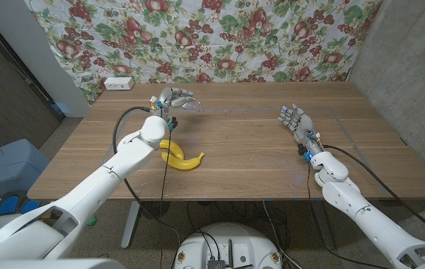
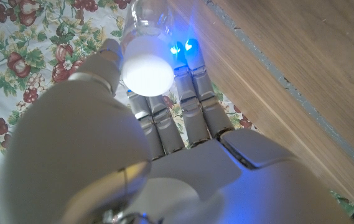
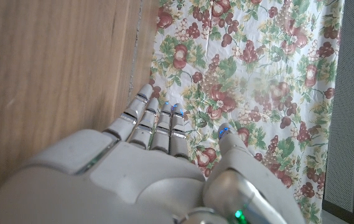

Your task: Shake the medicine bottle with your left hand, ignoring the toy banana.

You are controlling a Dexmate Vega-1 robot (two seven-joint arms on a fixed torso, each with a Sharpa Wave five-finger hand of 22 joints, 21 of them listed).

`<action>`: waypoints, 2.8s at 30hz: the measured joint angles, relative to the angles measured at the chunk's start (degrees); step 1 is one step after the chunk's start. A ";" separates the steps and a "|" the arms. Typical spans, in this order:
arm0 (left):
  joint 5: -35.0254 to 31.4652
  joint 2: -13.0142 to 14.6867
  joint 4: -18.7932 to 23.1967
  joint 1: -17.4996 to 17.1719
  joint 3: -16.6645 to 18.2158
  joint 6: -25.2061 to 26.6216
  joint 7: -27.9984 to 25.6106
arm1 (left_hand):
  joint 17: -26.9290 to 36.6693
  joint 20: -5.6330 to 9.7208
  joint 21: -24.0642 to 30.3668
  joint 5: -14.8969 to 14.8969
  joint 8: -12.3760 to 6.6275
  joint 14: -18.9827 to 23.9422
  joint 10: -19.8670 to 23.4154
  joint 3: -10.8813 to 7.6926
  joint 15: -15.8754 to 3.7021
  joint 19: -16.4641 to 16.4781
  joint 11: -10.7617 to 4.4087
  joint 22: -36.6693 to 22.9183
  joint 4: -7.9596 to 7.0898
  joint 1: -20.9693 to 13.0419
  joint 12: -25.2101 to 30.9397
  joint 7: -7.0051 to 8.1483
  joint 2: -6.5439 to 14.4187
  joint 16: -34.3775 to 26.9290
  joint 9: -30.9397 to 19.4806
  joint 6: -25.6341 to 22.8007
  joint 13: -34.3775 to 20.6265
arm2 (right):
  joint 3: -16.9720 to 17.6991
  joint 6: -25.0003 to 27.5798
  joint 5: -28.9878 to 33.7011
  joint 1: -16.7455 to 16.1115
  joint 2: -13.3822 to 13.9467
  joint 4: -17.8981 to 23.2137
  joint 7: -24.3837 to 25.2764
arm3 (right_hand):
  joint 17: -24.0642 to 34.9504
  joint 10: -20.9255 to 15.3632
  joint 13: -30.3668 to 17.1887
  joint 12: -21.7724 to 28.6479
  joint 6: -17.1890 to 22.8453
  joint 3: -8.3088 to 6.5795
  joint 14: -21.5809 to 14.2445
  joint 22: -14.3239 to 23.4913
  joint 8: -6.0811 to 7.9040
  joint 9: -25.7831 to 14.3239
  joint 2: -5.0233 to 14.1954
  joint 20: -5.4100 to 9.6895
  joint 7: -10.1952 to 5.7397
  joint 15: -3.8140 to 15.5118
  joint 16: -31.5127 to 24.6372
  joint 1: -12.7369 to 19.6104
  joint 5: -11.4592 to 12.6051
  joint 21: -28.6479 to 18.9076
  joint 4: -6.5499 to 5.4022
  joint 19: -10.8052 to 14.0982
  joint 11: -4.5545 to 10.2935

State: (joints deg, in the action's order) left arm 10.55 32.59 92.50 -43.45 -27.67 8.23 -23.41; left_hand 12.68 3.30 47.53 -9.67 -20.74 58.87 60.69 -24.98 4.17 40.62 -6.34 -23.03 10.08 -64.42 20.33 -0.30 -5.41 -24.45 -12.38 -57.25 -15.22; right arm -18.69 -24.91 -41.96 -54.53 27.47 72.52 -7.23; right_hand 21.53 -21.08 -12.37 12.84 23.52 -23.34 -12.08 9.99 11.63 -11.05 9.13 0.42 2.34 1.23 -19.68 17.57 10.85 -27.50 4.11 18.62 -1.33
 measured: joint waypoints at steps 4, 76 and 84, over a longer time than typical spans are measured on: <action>0.37 0.35 0.73 -0.41 0.46 -0.19 0.15 | 0.00 0.00 0.43 0.03 0.20 0.08 0.00 0.26 -0.08 -0.02 0.00 0.00 0.21 0.00 0.00 0.00 0.00 0.00 0.00 0.00 0.33 | -0.20 0.00 0.24 0.40 -0.16 -0.28 0.06 | 0.00 0.00 0.00 0.00 0.00 0.00 0.00 0.00 0.00 0.00 0.00 0.00 0.00 0.00 0.00 0.00 0.00 0.00 0.00 0.00 0.00; 7.38 10.56 3.32 9.32 -3.96 8.03 28.85 | 0.02 0.08 6.02 -0.30 2.13 0.08 0.51 2.85 -0.12 -4.59 -0.52 -1.32 -0.32 -1.74 -0.89 0.02 0.23 0.29 -0.28 -0.59 -0.56 | -1.04 -0.02 1.36 2.29 -0.91 -1.72 0.58 | -0.27 0.00 0.00 0.00 0.00 -0.25 -0.21 0.00 0.00 0.00 0.30 -0.21 0.00 0.21 0.00 -0.30 0.00 0.88 0.24 0.20 0.00; 6.39 9.90 3.67 7.26 -3.09 5.03 24.40 | 0.02 0.04 6.72 -0.29 2.56 0.07 0.83 3.18 -0.12 -4.99 -0.41 -1.31 -0.16 -2.43 -1.11 0.33 0.91 0.94 -0.28 -0.90 -0.64 | -0.91 -0.06 1.20 2.22 -0.85 -1.87 0.40 | -0.51 0.00 0.00 0.00 0.00 -0.25 -0.21 0.00 0.00 0.00 0.30 0.00 0.00 0.21 0.41 -0.30 0.00 1.33 0.24 0.41 0.00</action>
State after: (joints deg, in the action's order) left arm 16.94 42.49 96.16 -36.19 -30.76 13.26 0.99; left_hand 12.70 3.33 54.25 -9.96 -18.18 58.94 61.52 -21.80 4.05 35.63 -6.76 -24.34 9.92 -66.85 19.23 0.03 -4.50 -23.51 -12.67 -58.15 -15.87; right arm -19.59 -24.97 -40.76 -52.32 26.63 70.66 -6.83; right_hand 21.02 -21.08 -12.37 12.85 23.52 -23.58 -12.29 9.99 11.64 -11.05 9.43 0.42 2.34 1.44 -19.27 17.27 10.85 -26.17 4.35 19.03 -1.32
